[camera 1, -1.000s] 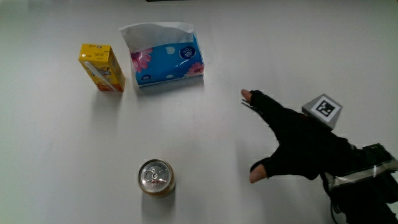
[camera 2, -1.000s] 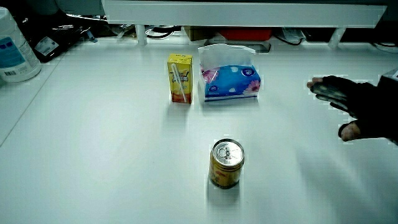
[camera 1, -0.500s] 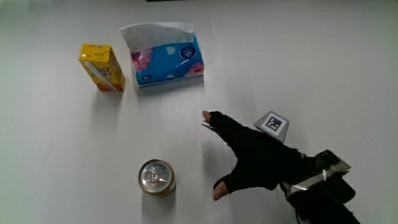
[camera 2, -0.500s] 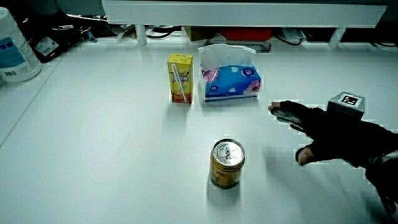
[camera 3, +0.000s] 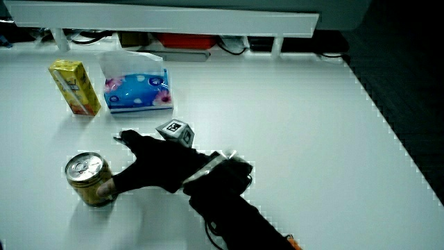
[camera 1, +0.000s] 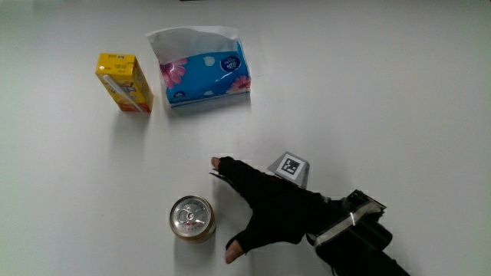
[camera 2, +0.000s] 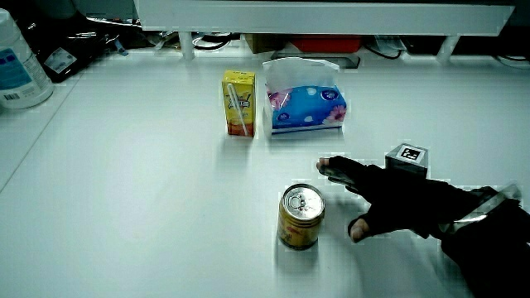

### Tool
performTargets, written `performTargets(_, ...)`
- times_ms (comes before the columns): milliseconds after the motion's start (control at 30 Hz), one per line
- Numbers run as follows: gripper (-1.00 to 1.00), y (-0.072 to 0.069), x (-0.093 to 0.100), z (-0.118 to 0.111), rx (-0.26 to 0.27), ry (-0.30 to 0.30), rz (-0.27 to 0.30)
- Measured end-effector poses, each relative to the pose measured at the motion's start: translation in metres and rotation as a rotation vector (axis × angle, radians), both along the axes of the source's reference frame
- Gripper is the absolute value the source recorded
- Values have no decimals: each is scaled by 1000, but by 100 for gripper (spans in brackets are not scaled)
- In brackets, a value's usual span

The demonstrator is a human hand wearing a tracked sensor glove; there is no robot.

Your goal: Pick red bull

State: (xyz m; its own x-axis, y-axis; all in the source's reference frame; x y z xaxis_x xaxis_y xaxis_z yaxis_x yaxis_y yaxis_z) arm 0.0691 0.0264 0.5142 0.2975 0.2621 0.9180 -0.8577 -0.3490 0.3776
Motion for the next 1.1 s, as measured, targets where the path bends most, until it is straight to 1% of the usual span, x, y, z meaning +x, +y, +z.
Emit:
performTargets(33, 0, 0, -3, 4, 21, 5, -8)
performTargets(67, 0, 1, -7, 4, 18, -12, -9)
performTargets(100, 0, 2, -11, 2, 6, -17, -12)
performTargets(133, 0, 3, -14, 5, 16, -37, -12)
performTargets(200, 0, 4, -20, 8, 7, -36, -18)
performTargets(267, 0, 6, -25, 10, 12, -56, -24)
performTargets(400, 0, 9, -32, 12, -5, -52, -23)
performTargets(433, 0, 9, -34, 15, 1, -61, -22)
performTargets(500, 0, 10, -37, 16, -15, -85, -13)
performTargets(633, 0, 10, -38, 18, -10, -96, -7)
performTargets(667, 0, 10, -38, 18, -18, -94, -5)
performTargets(733, 0, 10, -38, 18, -10, -88, -1)
performTargets(767, 0, 10, -38, 21, -6, -92, 6)
performTargets(800, 0, 10, -38, 19, -25, -109, 12)
performTargets(867, 0, 10, -36, 19, -4, -118, 48)
performTargets(900, 5, 10, -35, 21, -1, -123, 60)
performTargets(933, 9, 10, -34, 21, -9, -145, 81)
performTargets(967, 14, 11, -33, 22, 11, -145, 107)
performTargets(1000, 18, 11, -33, 24, 11, -130, 105)
performTargets(1033, 23, 11, -34, 24, 2, -163, 115)
performTargets(1067, 27, 11, -33, 26, 12, -154, 127)
performTargets(1100, 32, 12, -33, 26, 11, -173, 144)
